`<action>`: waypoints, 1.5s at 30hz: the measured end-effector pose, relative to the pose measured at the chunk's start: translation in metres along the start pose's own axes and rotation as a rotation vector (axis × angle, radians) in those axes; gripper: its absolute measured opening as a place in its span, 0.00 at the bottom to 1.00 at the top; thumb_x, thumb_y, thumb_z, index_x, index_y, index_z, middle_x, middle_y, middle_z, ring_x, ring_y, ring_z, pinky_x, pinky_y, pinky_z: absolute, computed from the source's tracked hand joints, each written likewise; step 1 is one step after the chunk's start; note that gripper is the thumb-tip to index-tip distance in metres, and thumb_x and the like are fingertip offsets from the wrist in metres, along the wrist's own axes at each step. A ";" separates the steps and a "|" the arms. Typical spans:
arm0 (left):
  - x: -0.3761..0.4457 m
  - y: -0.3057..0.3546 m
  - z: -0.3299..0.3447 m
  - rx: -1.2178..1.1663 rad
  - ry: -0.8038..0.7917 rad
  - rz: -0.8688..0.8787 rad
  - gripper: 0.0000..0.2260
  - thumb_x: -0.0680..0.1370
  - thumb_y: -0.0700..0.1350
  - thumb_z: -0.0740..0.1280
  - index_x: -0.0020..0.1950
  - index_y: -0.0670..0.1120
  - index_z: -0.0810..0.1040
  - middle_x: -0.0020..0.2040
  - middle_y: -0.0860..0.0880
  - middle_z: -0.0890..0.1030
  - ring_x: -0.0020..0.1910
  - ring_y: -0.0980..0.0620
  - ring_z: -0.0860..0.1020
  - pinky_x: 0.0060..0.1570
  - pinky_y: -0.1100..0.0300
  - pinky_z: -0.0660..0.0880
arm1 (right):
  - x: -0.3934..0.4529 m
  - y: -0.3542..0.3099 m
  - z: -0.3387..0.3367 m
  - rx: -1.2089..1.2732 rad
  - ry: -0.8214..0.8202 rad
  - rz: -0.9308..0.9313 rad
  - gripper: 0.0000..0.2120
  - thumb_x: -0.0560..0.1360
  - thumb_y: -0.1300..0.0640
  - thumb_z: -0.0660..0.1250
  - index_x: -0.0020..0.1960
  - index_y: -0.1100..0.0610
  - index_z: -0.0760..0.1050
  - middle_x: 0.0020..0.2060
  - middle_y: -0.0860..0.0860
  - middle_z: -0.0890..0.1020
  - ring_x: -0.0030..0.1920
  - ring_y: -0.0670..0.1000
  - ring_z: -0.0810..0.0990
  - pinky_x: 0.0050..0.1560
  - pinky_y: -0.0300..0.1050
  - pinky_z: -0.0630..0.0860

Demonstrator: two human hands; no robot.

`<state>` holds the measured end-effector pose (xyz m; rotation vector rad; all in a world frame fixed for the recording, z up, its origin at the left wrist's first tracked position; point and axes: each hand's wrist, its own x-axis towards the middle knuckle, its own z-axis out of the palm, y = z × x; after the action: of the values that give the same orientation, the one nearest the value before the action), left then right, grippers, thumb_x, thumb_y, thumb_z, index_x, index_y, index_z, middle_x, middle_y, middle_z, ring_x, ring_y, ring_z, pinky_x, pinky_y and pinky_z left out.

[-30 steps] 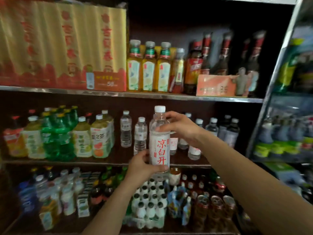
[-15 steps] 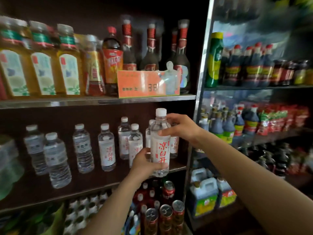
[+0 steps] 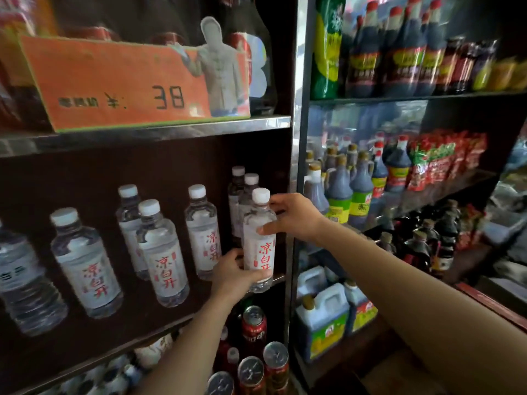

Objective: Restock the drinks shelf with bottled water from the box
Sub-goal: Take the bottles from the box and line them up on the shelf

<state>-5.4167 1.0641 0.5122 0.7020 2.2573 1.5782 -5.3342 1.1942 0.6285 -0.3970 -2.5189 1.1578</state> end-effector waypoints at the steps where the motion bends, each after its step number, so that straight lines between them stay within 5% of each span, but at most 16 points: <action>1: 0.005 -0.003 0.003 0.005 -0.001 -0.001 0.25 0.62 0.45 0.81 0.56 0.47 0.76 0.50 0.53 0.82 0.42 0.62 0.79 0.37 0.70 0.72 | 0.002 0.002 0.000 -0.058 0.009 0.001 0.23 0.63 0.56 0.79 0.58 0.54 0.80 0.49 0.49 0.84 0.51 0.47 0.81 0.57 0.45 0.77; 4: 0.015 -0.006 0.008 0.035 0.016 0.021 0.23 0.62 0.44 0.81 0.52 0.50 0.75 0.48 0.55 0.80 0.40 0.66 0.76 0.32 0.74 0.70 | 0.006 0.000 0.002 -0.270 0.100 -0.064 0.21 0.65 0.53 0.78 0.56 0.56 0.81 0.46 0.51 0.84 0.48 0.49 0.81 0.52 0.45 0.78; 8: 0.023 -0.003 0.014 0.064 0.063 0.028 0.25 0.62 0.45 0.80 0.56 0.46 0.77 0.50 0.53 0.82 0.43 0.59 0.78 0.30 0.75 0.71 | 0.011 -0.005 0.005 -0.512 0.238 -0.100 0.10 0.70 0.54 0.73 0.42 0.61 0.78 0.35 0.53 0.79 0.41 0.54 0.77 0.39 0.46 0.72; 13: 0.032 -0.001 0.028 0.047 0.104 0.025 0.27 0.62 0.45 0.80 0.57 0.45 0.76 0.54 0.50 0.80 0.47 0.55 0.78 0.40 0.69 0.72 | 0.010 -0.005 0.003 -0.608 0.257 -0.075 0.10 0.73 0.55 0.71 0.46 0.61 0.76 0.43 0.57 0.80 0.46 0.57 0.78 0.40 0.44 0.69; 16: 0.037 -0.004 0.033 0.101 0.147 0.038 0.31 0.59 0.50 0.81 0.58 0.44 0.76 0.56 0.47 0.77 0.50 0.51 0.78 0.50 0.57 0.77 | 0.009 -0.002 0.007 -0.610 0.295 -0.082 0.07 0.73 0.58 0.69 0.44 0.59 0.73 0.45 0.58 0.80 0.47 0.60 0.78 0.39 0.44 0.67; 22: 0.028 -0.004 0.031 0.083 0.087 -0.104 0.43 0.55 0.50 0.82 0.65 0.43 0.68 0.63 0.44 0.74 0.59 0.47 0.76 0.61 0.52 0.74 | 0.001 -0.001 0.014 -0.501 0.367 -0.041 0.09 0.72 0.59 0.69 0.50 0.60 0.77 0.43 0.57 0.81 0.44 0.58 0.79 0.43 0.49 0.78; 26: -0.003 -0.005 0.001 -0.001 -0.010 -0.201 0.43 0.66 0.49 0.78 0.75 0.45 0.60 0.73 0.45 0.65 0.71 0.47 0.66 0.69 0.54 0.66 | -0.010 -0.018 0.024 -0.329 0.366 -0.034 0.06 0.71 0.56 0.71 0.46 0.57 0.81 0.40 0.53 0.84 0.43 0.53 0.81 0.44 0.44 0.77; 29: -0.037 -0.010 -0.046 -0.078 0.025 -0.225 0.33 0.70 0.46 0.75 0.72 0.42 0.67 0.70 0.45 0.71 0.67 0.49 0.71 0.60 0.62 0.68 | -0.013 -0.053 0.052 -0.069 0.217 0.011 0.05 0.69 0.55 0.74 0.41 0.56 0.82 0.37 0.54 0.85 0.41 0.53 0.83 0.46 0.48 0.80; 32: -0.083 -0.012 -0.114 -0.310 -0.010 -0.315 0.28 0.69 0.46 0.76 0.68 0.43 0.72 0.61 0.46 0.78 0.60 0.49 0.76 0.51 0.61 0.71 | -0.024 -0.104 0.094 0.330 -0.189 0.176 0.09 0.70 0.53 0.74 0.45 0.57 0.80 0.43 0.54 0.84 0.43 0.52 0.82 0.50 0.49 0.80; 36: -0.162 -0.011 -0.228 -0.444 0.049 -0.308 0.11 0.76 0.42 0.68 0.58 0.46 0.77 0.53 0.49 0.82 0.59 0.48 0.78 0.66 0.54 0.69 | -0.050 -0.175 0.164 0.536 -0.490 0.148 0.14 0.74 0.51 0.70 0.55 0.59 0.78 0.51 0.56 0.84 0.51 0.54 0.81 0.56 0.49 0.77; 42: -0.323 -0.040 -0.387 -0.190 0.321 -0.328 0.13 0.76 0.49 0.68 0.60 0.49 0.76 0.54 0.52 0.82 0.51 0.57 0.81 0.62 0.58 0.73 | -0.121 -0.275 0.300 0.218 -0.655 -0.157 0.09 0.73 0.54 0.72 0.51 0.57 0.80 0.45 0.52 0.82 0.47 0.49 0.79 0.51 0.44 0.75; 45: -0.433 -0.085 -0.444 0.077 0.434 -0.449 0.14 0.77 0.48 0.68 0.60 0.46 0.75 0.53 0.49 0.80 0.46 0.59 0.79 0.46 0.67 0.73 | -0.182 -0.319 0.383 -0.061 -0.855 -0.312 0.17 0.72 0.52 0.73 0.56 0.61 0.80 0.49 0.53 0.83 0.53 0.51 0.80 0.60 0.49 0.74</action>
<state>-5.2959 0.4532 0.5745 -0.1572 2.5425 1.5245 -5.3635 0.6648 0.6066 0.6000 -3.1440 1.3010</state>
